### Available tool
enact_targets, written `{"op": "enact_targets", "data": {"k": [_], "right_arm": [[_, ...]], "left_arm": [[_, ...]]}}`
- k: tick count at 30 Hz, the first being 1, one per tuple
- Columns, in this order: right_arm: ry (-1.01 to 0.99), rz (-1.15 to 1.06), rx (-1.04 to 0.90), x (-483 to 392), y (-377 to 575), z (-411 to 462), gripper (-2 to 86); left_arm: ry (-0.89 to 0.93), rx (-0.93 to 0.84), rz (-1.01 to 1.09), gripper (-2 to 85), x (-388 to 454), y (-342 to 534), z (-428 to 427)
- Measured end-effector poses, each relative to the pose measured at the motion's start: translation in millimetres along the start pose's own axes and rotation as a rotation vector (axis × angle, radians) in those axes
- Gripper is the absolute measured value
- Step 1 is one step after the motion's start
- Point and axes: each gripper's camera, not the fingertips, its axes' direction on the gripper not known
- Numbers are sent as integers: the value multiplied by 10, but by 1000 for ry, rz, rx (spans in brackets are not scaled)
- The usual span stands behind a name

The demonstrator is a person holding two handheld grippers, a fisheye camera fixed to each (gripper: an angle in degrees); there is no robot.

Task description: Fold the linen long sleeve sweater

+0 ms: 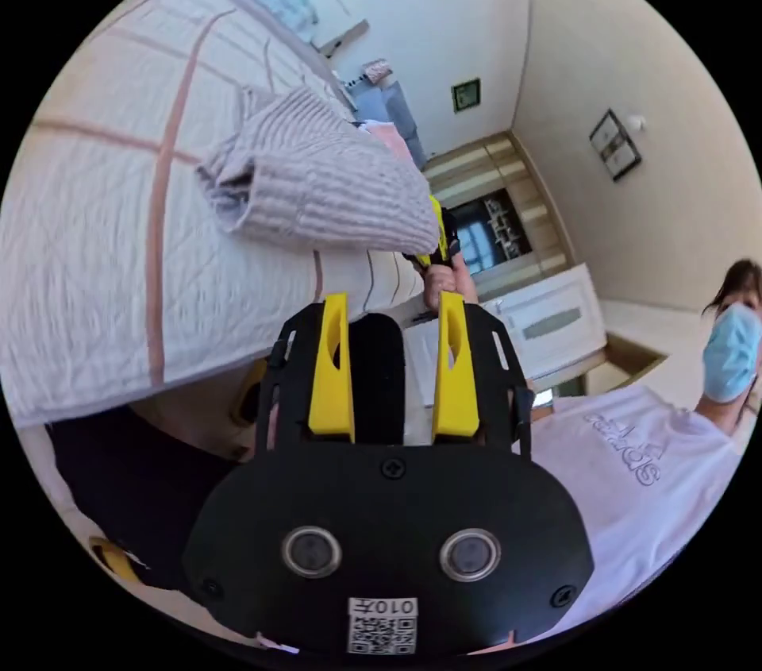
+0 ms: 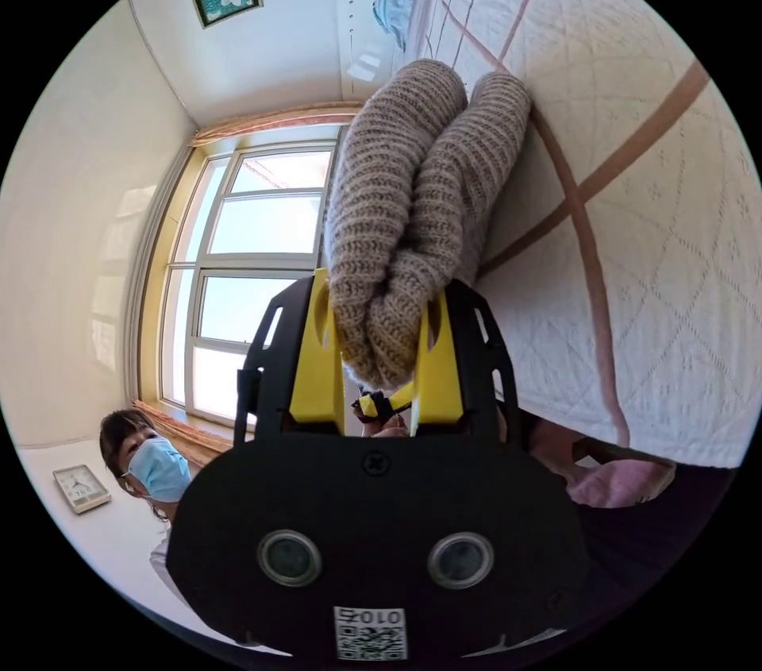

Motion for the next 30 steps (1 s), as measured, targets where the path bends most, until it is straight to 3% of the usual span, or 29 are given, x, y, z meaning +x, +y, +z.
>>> {"op": "enact_targets", "data": {"k": [6,10,12,16,20,25,30], "right_arm": [[5,20,14,-4,82,35,144],[6,11,24,-17,176,35,143],[35,-8,17,-39,228,55,142],[247,-18,8,56,351,115,135],[251,-29,10,86,454,211,133],[246,-234,-35,-777,458,650,135],[118,-404,-138,-1567,272,1492,134]], "left_arm": [[134,152,-129,239,35,-589,-222],[74,210,-141,252,296,-896,-303],[79,267,-190,241,427,-1012,-343],[-44,156,-162,171,792,-1221,-199],[-159,103,-87,132,1244,-1264,-161],[-210,89,122,121,2199,-1405,-494],[-172,168,350,119,3475,-1616,-1590]]}}
